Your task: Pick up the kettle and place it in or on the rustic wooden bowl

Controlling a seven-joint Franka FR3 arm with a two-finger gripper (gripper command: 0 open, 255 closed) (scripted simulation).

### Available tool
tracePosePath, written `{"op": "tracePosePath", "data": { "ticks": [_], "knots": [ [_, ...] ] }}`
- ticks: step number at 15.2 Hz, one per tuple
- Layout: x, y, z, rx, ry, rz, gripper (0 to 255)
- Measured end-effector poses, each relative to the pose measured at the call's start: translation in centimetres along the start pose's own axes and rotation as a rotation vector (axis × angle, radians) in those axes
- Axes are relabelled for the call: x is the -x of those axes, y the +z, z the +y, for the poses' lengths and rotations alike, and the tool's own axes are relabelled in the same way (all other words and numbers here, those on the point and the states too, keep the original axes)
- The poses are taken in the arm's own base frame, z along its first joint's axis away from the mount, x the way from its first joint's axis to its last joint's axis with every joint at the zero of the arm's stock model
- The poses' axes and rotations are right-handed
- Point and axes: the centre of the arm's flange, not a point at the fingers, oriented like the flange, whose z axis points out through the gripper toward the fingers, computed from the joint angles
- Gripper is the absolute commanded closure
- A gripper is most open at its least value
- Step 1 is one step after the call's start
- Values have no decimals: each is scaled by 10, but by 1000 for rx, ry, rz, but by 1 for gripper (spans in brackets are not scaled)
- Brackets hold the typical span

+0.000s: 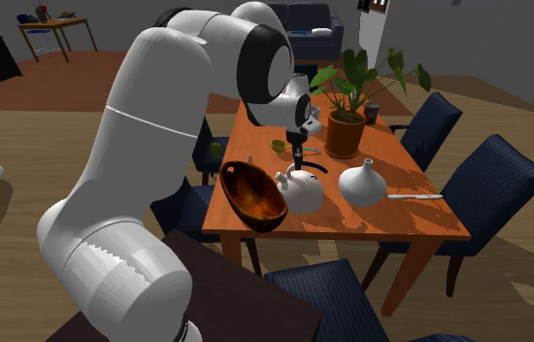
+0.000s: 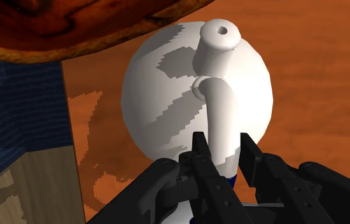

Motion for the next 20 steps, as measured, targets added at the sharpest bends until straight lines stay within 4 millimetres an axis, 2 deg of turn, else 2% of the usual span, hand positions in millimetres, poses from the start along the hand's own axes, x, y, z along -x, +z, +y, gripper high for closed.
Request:
{"op": "tracePosePath", "data": {
  "ticks": [4,20],
  "knots": [
    [-2,-10,0,2,0,-1,255],
    [-11,-93,-4,1,0,-1,255]
  ]
}}
